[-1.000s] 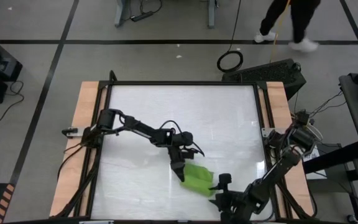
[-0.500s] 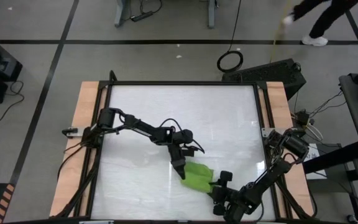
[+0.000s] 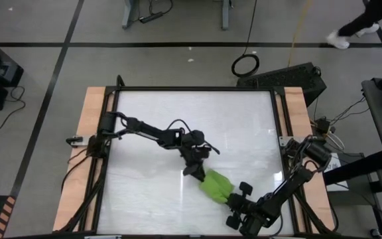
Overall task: Roll towel into tight, uniform cylinder
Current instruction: Roll the green towel
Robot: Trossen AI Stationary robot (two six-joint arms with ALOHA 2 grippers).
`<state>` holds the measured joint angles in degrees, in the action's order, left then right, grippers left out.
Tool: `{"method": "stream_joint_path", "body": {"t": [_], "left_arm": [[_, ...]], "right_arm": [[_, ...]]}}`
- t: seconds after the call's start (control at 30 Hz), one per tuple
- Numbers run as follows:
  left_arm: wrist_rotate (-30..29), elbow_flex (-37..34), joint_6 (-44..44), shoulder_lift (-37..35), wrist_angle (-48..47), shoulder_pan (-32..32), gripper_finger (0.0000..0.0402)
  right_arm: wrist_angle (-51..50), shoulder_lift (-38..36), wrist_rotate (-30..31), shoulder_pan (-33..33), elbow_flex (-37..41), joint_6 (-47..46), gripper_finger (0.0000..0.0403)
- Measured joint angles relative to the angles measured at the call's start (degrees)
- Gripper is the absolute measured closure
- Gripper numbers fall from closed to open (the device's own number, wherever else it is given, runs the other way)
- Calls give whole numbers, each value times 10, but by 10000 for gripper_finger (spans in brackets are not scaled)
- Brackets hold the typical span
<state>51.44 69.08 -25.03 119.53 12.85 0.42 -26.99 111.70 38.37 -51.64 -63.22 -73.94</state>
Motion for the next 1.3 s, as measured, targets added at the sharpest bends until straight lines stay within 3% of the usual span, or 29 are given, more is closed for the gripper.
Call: {"method": "stream_joint_path", "body": {"t": [0.13, 0.33, 0.53, 0.67, 0.87, 1.03, 1.3], "left_arm": [[-49, 1, 112, -47, -46, -1, 231], [-166, 3, 374, -117, -125, -54, 231], [-291, 3, 520, -115, -112, -119, 225], [-359, 3, 533, -95, -96, -136, 190], [-369, 4, 544, -68, -69, -135, 135], [-374, 9, 543, -34, -30, -135, 130], [-400, 85, 539, 32, -56, -136, 130]], "right_arm": [[-5, -14, -12, 0, 2, -16, 389], [8, -46, -15, -2, 29, -78, 397], [99, -99, -14, -2, 91, -122, 397], [162, -135, -14, -2, 137, -147, 397], [244, -177, -25, -1, 204, -216, 396], [296, -186, -45, 0, 235, -250, 395], [306, -186, -102, 7, 237, -275, 390]]}}
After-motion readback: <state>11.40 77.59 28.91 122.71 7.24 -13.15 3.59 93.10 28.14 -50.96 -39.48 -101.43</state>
